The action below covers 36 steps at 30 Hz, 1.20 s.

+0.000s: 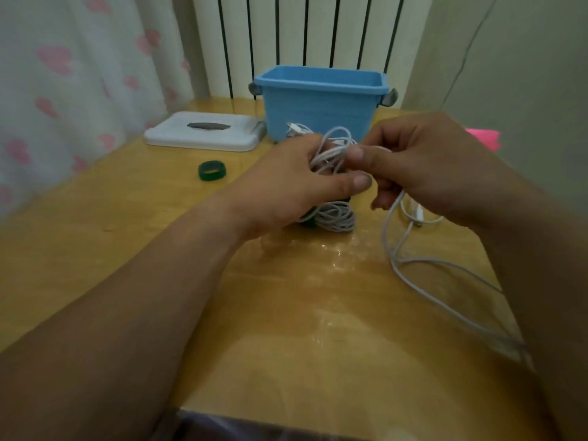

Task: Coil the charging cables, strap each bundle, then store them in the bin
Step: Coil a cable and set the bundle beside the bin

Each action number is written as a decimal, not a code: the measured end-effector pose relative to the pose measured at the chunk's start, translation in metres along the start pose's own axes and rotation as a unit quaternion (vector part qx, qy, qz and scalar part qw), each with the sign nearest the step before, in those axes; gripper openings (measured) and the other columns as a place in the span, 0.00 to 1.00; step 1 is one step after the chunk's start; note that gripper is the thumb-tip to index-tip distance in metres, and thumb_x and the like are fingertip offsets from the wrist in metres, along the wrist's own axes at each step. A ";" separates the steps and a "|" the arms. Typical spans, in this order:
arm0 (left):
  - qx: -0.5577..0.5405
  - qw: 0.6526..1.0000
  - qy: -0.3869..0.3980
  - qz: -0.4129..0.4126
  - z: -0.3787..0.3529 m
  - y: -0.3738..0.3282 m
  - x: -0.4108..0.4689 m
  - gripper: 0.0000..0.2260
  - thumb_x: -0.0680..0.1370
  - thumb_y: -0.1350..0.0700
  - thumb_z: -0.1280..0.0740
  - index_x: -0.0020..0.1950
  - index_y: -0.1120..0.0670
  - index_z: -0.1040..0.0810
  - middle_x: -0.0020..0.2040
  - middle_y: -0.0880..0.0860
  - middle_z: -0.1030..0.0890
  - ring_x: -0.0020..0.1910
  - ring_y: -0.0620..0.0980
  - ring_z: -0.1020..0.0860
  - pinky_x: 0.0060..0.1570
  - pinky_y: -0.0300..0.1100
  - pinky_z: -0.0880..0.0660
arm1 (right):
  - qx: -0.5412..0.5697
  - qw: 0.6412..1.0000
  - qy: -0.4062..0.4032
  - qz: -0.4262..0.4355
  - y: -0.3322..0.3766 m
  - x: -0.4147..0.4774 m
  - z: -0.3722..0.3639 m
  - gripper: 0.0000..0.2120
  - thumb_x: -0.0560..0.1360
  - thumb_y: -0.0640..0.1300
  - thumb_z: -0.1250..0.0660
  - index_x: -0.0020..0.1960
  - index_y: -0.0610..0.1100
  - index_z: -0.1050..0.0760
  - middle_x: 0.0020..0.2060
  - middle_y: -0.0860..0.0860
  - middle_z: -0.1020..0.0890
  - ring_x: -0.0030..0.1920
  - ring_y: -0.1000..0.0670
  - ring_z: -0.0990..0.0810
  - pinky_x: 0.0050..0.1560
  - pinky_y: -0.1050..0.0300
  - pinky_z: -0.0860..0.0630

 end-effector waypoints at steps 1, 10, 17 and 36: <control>0.004 1.000 0.011 -0.007 -0.002 -0.001 -0.001 0.09 0.81 0.47 0.26 0.60 0.46 0.17 0.54 0.46 0.13 0.54 0.41 0.15 0.53 0.43 0.16 | -0.001 1.000 -0.007 0.004 0.001 0.000 0.001 0.13 0.79 0.57 0.27 0.46 0.47 0.17 0.32 0.47 0.16 0.33 0.45 0.14 0.39 0.50 0.16; -0.207 0.977 -0.058 0.005 0.007 0.006 0.003 0.10 0.89 0.50 0.39 0.51 0.53 0.26 0.35 0.52 0.26 0.35 0.53 0.21 0.40 0.45 0.20 | 0.262 0.959 0.086 -0.066 -0.007 0.001 -0.014 0.11 0.76 0.48 0.27 0.51 0.41 0.21 0.35 0.45 0.18 0.36 0.44 0.16 0.45 0.46 0.16; -0.258 0.957 -0.135 0.002 0.015 0.007 0.003 0.19 0.87 0.40 0.37 0.47 0.54 0.27 0.33 0.54 0.29 0.28 0.51 0.30 0.31 0.44 0.30 | 0.164 0.984 0.048 -0.055 0.003 -0.001 -0.035 0.14 0.87 0.48 0.40 0.53 0.42 0.19 0.34 0.46 0.17 0.33 0.47 0.18 0.37 0.53 0.21; -0.567 0.801 -0.189 0.023 0.044 0.020 0.007 0.16 0.89 0.45 0.40 0.44 0.52 0.28 0.32 0.48 0.31 0.26 0.43 0.34 0.24 0.36 0.34 | -0.211 0.975 0.069 0.004 0.019 -0.005 -0.042 0.14 0.84 0.58 0.36 0.46 0.51 0.22 0.38 0.54 0.21 0.38 0.56 0.24 0.37 0.54 0.30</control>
Point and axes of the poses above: each hand's wrist, its own x-axis towards the middle knuckle, its own z-axis out of the back of the hand, y = z × x, the point moved 6 cm from there along x, towards the middle knuckle
